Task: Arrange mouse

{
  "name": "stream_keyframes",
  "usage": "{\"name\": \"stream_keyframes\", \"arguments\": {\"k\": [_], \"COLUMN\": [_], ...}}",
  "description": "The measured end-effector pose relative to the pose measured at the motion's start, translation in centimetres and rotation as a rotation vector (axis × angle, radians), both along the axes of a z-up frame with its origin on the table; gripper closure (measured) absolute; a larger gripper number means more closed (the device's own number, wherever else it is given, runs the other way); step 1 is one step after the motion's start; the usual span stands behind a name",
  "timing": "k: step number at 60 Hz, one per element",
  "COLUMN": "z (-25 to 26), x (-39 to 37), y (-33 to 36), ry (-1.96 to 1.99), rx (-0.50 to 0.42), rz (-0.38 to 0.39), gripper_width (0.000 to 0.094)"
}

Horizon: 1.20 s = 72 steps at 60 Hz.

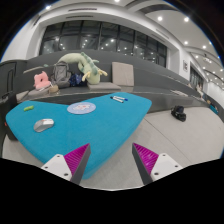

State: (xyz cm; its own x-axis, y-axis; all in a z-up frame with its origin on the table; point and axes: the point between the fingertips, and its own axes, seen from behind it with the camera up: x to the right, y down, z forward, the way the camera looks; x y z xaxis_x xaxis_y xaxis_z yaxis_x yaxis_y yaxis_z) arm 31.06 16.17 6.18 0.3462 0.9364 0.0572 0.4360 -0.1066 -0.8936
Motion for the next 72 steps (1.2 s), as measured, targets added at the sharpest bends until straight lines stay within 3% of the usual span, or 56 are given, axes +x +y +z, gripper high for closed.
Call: {"name": "stream_keyframes", "arguments": {"k": [16, 42, 48, 72], "z": [-0.9, -0.8, -1.1, -5.6], "x": [-2.0, -7.0, -9.3, -19.8], "y": [-7.4, -28.3, -30.2, -31.2], "ry": [-0.01, 0.008, 0.02, -0.022], "rx": [-0.02, -0.094, -0.088, -0.096], "rz": [0.104, 0.347, 0.364, 0.297], "gripper_width": [0.0079, 0.0081, 0.0081, 0.008]}}
